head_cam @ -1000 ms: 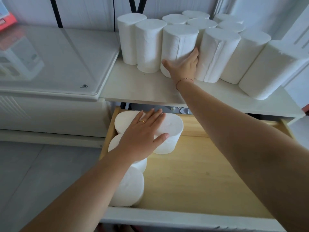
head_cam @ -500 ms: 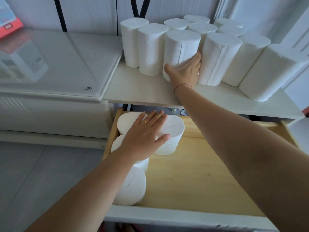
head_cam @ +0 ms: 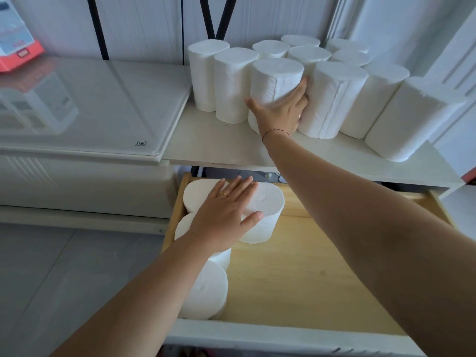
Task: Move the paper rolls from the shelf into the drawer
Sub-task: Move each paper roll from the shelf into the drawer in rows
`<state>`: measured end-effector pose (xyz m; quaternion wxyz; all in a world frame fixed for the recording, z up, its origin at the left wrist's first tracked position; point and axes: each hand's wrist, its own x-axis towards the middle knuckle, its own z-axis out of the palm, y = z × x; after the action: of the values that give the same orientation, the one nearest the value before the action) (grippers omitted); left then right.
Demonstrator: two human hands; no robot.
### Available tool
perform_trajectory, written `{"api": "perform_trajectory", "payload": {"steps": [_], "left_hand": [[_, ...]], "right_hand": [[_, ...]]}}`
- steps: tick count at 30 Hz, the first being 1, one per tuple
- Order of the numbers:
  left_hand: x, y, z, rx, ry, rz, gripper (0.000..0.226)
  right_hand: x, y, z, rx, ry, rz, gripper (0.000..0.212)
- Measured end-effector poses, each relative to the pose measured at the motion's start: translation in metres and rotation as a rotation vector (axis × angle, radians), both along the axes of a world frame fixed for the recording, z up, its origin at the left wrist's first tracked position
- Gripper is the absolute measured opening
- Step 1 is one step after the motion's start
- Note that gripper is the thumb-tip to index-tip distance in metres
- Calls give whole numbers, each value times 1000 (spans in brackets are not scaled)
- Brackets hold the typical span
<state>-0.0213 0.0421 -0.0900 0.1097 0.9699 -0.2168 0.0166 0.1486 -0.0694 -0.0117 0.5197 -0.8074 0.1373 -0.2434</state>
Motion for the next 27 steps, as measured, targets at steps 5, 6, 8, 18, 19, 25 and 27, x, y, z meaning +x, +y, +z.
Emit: {"api": "perform_trajectory", "payload": {"steps": [5,6,8,18,19,25,27], "left_hand": [[0,1,-1,-2,5,-1,67],[0,1,0,-2,3,-2,66],[-1,0,0,-2,2,-4,66],[-2,-1,2,6,21,8,68],[-2,-1,2,12,21,8,68],[-3,-1,4,23,16,0,67],[-3,-1,4,30,16,7,66]], "right_hand": [[6,6,0,26,-3,-52,118],[6,6,0,23,-2,-53,116],[6,2,0,6,-3,-33,112],[-65,-52,-6,18,-100,288,93],[-76,-59,-5,20,-101,319,95],[-137,-107,1,-16,-4,549,103],[-152,-125,1,-45,41,611,107]]}}
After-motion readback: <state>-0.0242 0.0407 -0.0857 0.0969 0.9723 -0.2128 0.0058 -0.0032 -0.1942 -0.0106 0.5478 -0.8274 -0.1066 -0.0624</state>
